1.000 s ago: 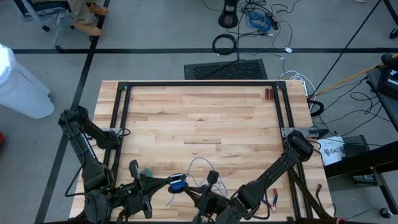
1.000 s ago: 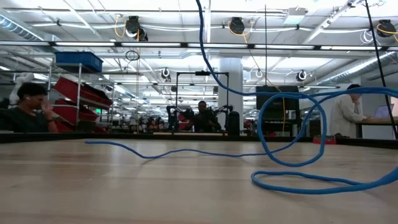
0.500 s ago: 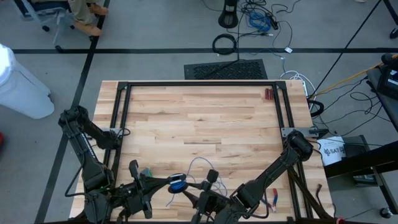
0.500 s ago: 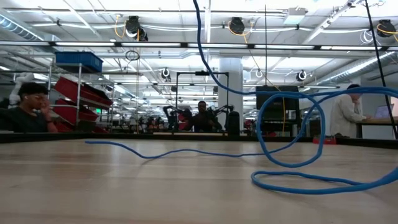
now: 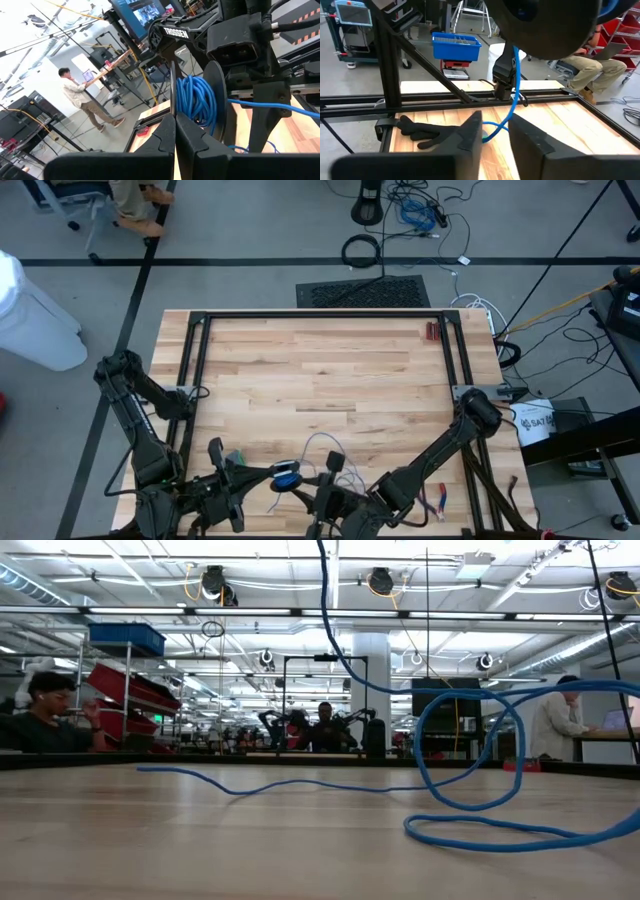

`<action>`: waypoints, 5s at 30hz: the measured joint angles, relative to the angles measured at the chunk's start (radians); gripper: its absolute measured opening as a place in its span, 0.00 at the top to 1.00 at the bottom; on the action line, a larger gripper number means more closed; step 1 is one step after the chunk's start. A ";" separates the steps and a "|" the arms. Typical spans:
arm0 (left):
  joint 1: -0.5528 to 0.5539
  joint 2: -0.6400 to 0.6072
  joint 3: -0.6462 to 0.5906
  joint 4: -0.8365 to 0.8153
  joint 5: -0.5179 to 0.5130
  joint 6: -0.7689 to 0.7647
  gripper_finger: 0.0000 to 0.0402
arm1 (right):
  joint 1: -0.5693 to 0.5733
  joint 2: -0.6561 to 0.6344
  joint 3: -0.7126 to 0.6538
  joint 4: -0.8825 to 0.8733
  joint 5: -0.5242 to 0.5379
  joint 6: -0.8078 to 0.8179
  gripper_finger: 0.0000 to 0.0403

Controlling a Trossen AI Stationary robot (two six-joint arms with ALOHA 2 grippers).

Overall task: Coil cords
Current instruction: Uncoil the blue wire from the black spool

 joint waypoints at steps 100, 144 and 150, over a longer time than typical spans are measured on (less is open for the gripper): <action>-0.125 0.012 0.001 0.291 -0.007 0.242 1.00 | 0.062 0.072 0.168 -0.269 -0.022 -0.096 0.66; -0.118 0.012 0.001 0.291 -0.006 0.240 1.00 | 0.015 0.074 0.168 -0.167 -0.025 -0.061 0.72; -0.118 0.012 0.001 0.291 -0.006 0.240 1.00 | 0.013 0.076 0.168 -0.167 -0.031 -0.060 0.85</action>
